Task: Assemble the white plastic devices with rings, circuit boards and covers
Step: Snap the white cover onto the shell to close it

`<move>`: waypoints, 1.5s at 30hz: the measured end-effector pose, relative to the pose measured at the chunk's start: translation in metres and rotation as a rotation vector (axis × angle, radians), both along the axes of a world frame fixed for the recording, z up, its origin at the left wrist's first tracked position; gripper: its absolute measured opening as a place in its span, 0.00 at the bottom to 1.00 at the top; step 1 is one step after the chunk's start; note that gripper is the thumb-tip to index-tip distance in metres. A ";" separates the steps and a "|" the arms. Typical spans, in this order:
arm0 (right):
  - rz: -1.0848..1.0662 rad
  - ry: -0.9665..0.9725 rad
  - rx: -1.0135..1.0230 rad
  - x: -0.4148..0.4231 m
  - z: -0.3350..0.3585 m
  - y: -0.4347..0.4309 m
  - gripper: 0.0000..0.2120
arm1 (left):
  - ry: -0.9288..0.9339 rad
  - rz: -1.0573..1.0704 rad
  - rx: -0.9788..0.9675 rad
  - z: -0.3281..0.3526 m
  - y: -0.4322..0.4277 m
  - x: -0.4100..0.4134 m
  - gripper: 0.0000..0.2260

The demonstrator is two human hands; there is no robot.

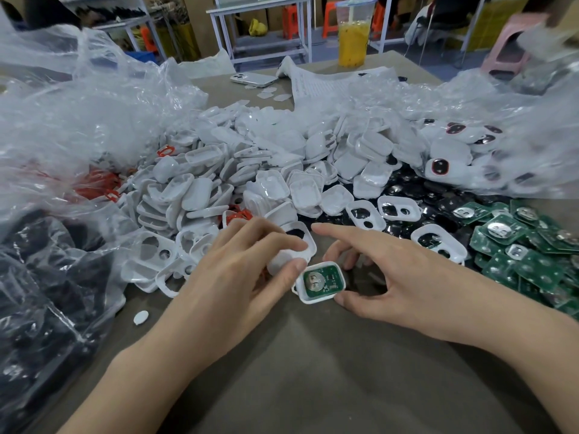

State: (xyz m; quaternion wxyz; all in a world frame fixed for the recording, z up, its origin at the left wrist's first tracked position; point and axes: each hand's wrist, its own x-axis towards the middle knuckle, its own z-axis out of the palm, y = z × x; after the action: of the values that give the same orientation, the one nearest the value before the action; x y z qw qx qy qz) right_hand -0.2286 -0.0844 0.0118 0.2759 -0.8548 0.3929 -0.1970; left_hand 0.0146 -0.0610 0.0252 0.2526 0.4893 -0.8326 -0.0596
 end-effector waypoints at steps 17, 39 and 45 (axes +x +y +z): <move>0.009 0.014 -0.022 -0.001 0.008 0.004 0.35 | -0.041 -0.012 -0.092 -0.001 -0.003 0.008 0.12; 0.038 0.014 0.011 -0.001 0.010 0.004 0.37 | -0.103 -0.078 -0.063 -0.006 0.002 -0.006 0.10; 0.037 0.009 0.012 0.000 0.010 0.004 0.37 | -0.109 -0.085 -0.081 -0.008 0.002 -0.006 0.09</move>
State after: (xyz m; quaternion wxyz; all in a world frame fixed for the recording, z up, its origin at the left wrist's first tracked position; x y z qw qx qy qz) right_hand -0.2290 -0.0803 0.0222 0.2830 -0.8611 0.3793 -0.1858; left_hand 0.0085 -0.0588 0.0172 0.2237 0.4456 -0.8668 -0.0095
